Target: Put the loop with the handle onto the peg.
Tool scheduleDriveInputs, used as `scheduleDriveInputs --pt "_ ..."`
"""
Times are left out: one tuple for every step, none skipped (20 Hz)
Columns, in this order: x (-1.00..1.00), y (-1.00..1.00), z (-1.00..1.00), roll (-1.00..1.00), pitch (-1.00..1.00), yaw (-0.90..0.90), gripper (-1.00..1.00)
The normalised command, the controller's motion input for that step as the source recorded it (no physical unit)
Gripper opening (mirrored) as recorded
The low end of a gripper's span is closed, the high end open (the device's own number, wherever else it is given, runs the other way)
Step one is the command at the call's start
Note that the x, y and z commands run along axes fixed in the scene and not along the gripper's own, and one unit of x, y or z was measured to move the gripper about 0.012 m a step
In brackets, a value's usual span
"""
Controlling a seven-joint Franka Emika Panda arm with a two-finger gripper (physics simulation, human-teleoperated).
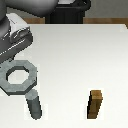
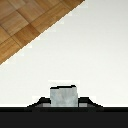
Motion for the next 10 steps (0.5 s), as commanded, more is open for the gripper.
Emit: scheduleDriveInputs --pt "0.0 1.0 0.0 0.0 0.0 0.0 -1.0" --pt "0.0 1.0 0.0 0.0 0.0 0.0 -1.0" --pt "0.0 1.0 0.0 0.0 0.0 0.0 -1.0" --pt "0.0 1.0 0.0 0.0 0.0 0.0 -1.0" --pt "0.0 0.0 0.0 0.0 0.0 0.0 -1.0" --pt "0.0 -1.0 0.0 0.0 0.0 0.0 -1.0" --pt "0.0 0.0 0.0 0.0 0.0 0.0 -1.0" --pt "0.0 0.0 0.0 0.0 0.0 0.0 -1.0" --pt "0.0 0.0 0.0 0.0 0.0 0.0 -1.0" --pt "0.0 0.0 0.0 0.0 0.0 0.0 -1.0"
